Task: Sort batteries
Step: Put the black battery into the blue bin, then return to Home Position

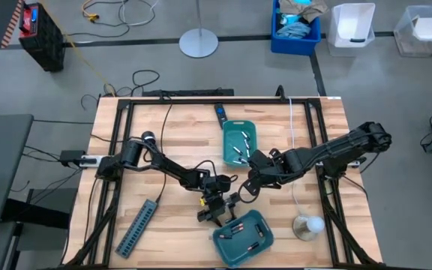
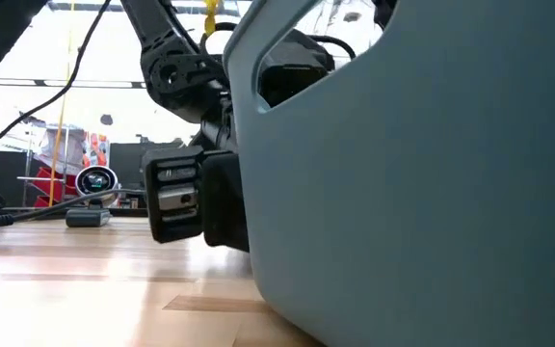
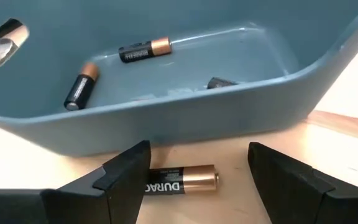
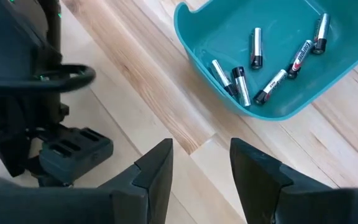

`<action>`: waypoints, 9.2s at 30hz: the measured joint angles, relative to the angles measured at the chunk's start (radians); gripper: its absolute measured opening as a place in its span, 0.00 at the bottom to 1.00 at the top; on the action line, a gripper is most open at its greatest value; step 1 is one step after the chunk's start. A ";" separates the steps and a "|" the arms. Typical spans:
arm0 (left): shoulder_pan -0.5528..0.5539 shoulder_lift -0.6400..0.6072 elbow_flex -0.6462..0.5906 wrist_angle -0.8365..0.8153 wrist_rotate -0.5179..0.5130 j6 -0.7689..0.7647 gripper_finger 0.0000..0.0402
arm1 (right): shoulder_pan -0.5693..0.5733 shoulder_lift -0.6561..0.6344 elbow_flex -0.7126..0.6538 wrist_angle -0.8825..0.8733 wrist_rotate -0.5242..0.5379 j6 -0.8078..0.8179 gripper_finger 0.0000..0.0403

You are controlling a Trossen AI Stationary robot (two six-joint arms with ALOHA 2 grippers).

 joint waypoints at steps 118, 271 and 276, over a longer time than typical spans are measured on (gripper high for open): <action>0.074 0.018 0.003 0.017 -0.073 -0.261 0.76 | 0.003 0.000 0.000 -0.032 0.001 -0.011 0.44; 0.564 -1.354 -1.049 0.316 -0.332 -0.800 0.00 | -0.456 -1.475 -0.956 0.625 -0.448 -0.799 0.00; 0.591 -1.442 -1.151 0.378 -0.311 -0.832 0.00 | -0.455 -1.492 -0.957 0.643 -0.469 -0.838 0.00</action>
